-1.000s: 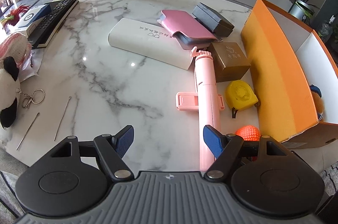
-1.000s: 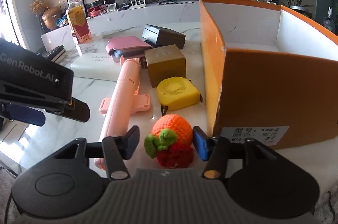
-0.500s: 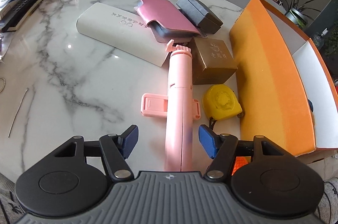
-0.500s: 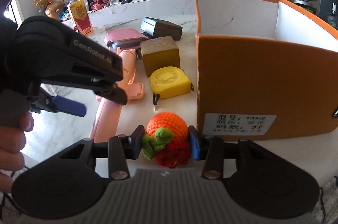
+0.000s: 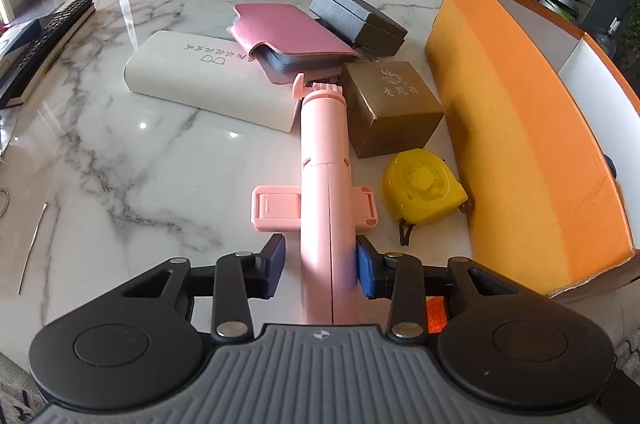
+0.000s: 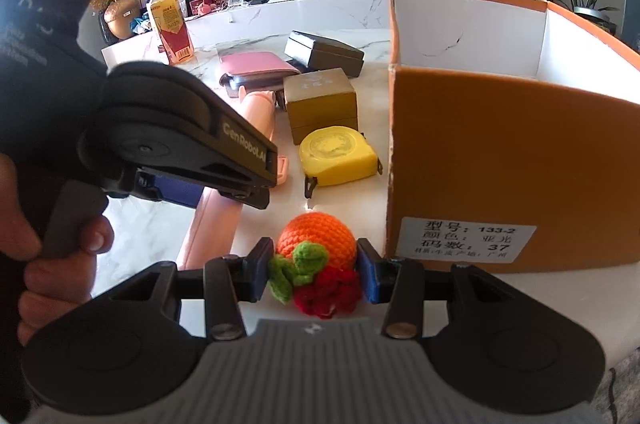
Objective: Organize objects
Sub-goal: 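Close the left gripper around the pink selfie stick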
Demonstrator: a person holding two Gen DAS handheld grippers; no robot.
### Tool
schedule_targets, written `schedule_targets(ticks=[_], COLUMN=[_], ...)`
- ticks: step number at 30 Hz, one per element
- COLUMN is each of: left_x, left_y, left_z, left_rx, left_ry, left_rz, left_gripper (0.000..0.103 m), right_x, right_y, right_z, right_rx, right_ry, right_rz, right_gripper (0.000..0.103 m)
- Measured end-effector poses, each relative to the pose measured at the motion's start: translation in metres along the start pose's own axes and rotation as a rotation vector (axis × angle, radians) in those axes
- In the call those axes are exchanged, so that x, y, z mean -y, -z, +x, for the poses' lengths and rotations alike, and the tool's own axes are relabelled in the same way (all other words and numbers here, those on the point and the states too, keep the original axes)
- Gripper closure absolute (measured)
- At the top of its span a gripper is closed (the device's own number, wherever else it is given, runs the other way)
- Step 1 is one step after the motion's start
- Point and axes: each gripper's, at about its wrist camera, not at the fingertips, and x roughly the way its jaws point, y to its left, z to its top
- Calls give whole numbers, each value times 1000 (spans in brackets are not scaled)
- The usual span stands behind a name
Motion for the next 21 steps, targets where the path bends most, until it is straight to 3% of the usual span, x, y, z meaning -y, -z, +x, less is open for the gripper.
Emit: schedule_targets(ticks=[2,7,21], left_x=[-3,5,-7], left_y=[0,3,4], left_z=[-1,-2,-14], left_rx=[-5,7,34], left_ry=[20,-9,2], left_rz=[-24,50,-26], left_gripper=[70,71,72], right_x=[2,3,1], right_y=[0,0,-1], right_z=[0,-1,-13], right_rx=[0,0,62], right_ry=[-5,-9,-37], right_rz=[4,10,-28], right_gripper=[56,56,57])
